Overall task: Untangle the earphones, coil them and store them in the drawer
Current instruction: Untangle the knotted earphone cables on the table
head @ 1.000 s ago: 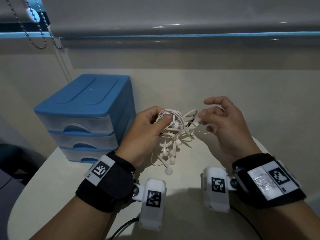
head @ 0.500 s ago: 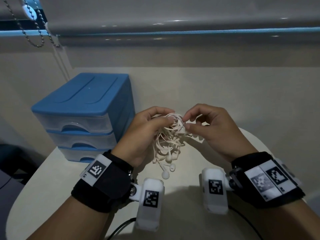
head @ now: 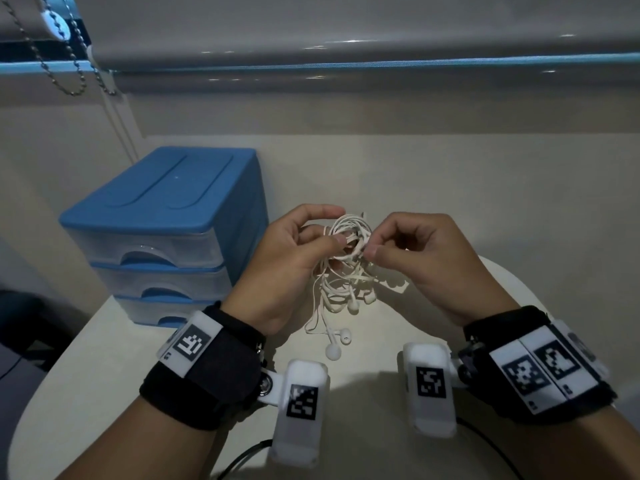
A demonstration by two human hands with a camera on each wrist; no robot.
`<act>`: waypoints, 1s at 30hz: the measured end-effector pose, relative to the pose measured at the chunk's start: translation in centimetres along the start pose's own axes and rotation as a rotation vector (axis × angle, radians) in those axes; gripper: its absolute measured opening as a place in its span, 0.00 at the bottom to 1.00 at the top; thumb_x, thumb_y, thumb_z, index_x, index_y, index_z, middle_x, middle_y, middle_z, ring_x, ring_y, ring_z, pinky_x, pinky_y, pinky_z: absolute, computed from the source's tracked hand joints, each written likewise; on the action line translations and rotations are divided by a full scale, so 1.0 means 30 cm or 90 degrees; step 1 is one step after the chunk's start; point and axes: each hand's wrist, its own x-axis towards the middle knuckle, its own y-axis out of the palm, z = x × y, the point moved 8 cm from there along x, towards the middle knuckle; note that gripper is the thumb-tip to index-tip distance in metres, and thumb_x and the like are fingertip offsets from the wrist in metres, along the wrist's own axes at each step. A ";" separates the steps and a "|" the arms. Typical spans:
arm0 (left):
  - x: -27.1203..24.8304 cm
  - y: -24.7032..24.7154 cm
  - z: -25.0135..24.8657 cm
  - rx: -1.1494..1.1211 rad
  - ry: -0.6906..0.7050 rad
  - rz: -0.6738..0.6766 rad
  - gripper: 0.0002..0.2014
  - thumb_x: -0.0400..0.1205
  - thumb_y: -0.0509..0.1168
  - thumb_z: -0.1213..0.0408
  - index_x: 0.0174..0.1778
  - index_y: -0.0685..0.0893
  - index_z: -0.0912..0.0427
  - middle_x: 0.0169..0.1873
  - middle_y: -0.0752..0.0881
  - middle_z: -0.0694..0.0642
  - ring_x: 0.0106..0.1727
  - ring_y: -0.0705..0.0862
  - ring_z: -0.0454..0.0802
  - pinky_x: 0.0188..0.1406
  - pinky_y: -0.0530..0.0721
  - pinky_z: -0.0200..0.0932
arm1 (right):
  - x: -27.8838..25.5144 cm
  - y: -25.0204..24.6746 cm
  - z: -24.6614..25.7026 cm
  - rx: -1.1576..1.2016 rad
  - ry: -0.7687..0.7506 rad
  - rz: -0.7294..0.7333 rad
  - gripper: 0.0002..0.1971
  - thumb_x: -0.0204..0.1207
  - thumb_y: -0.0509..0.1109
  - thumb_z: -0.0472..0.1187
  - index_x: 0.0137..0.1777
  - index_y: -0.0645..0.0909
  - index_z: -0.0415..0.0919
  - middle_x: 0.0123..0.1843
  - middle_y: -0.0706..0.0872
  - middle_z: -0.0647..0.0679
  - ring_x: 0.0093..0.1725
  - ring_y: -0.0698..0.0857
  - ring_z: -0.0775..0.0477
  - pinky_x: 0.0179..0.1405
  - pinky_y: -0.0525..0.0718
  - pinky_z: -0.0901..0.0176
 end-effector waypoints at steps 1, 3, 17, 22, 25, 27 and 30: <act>0.000 0.000 0.000 0.001 0.000 -0.001 0.16 0.82 0.70 0.79 0.64 0.86 0.62 0.42 0.90 0.65 0.35 0.88 0.51 0.38 0.87 0.42 | 0.001 0.002 -0.008 0.007 0.015 0.002 0.03 0.71 0.80 0.35 0.37 0.90 0.40 0.32 0.84 0.36 0.34 0.78 0.44 0.38 0.76 0.51; -0.002 0.005 -0.001 -0.001 -0.001 0.006 0.17 0.81 0.70 0.79 0.64 0.86 0.62 0.43 0.89 0.66 0.35 0.87 0.52 0.38 0.88 0.42 | -0.003 0.002 -0.019 0.014 0.039 -0.013 0.07 0.69 0.81 0.44 0.38 0.91 0.40 0.38 0.88 0.28 0.35 0.82 0.34 0.39 0.81 0.42; 0.001 -0.014 0.010 0.016 -0.004 -0.035 0.14 0.84 0.68 0.79 0.64 0.86 0.63 0.35 0.87 0.61 0.35 0.89 0.49 0.34 0.88 0.38 | -0.006 -0.077 -0.073 0.231 0.147 -0.182 0.11 0.73 0.75 0.28 0.32 0.87 0.42 0.34 0.84 0.48 0.31 0.70 0.51 0.34 0.66 0.57; 0.007 -0.026 0.016 0.046 -0.015 -0.060 0.13 0.84 0.68 0.76 0.61 0.87 0.60 0.32 0.84 0.57 0.33 0.88 0.47 0.36 0.86 0.39 | -0.015 -0.131 -0.064 0.205 0.099 -0.273 0.08 0.70 0.78 0.30 0.33 0.88 0.41 0.38 0.87 0.47 0.36 0.74 0.49 0.40 0.72 0.53; 0.007 -0.026 0.015 0.055 -0.019 -0.067 0.12 0.85 0.67 0.75 0.60 0.88 0.58 0.40 0.85 0.62 0.39 0.87 0.54 0.43 0.85 0.47 | -0.015 -0.142 -0.069 0.222 0.093 -0.292 0.08 0.72 0.75 0.30 0.33 0.85 0.42 0.37 0.84 0.49 0.37 0.76 0.50 0.40 0.72 0.55; 0.006 -0.022 0.016 0.051 -0.024 -0.070 0.13 0.85 0.65 0.76 0.60 0.88 0.57 0.46 0.85 0.64 0.40 0.86 0.56 0.44 0.85 0.50 | -0.007 -0.120 -0.080 0.303 0.112 -0.249 0.08 0.71 0.70 0.33 0.33 0.81 0.43 0.36 0.80 0.49 0.36 0.75 0.52 0.37 0.70 0.58; 0.001 -0.013 0.013 0.021 -0.033 -0.064 0.15 0.86 0.62 0.77 0.62 0.88 0.60 0.47 0.84 0.65 0.34 0.85 0.51 0.32 0.86 0.41 | 0.000 -0.072 -0.108 0.463 0.168 -0.163 0.02 0.68 0.64 0.36 0.35 0.76 0.43 0.38 0.76 0.48 0.35 0.72 0.52 0.36 0.66 0.58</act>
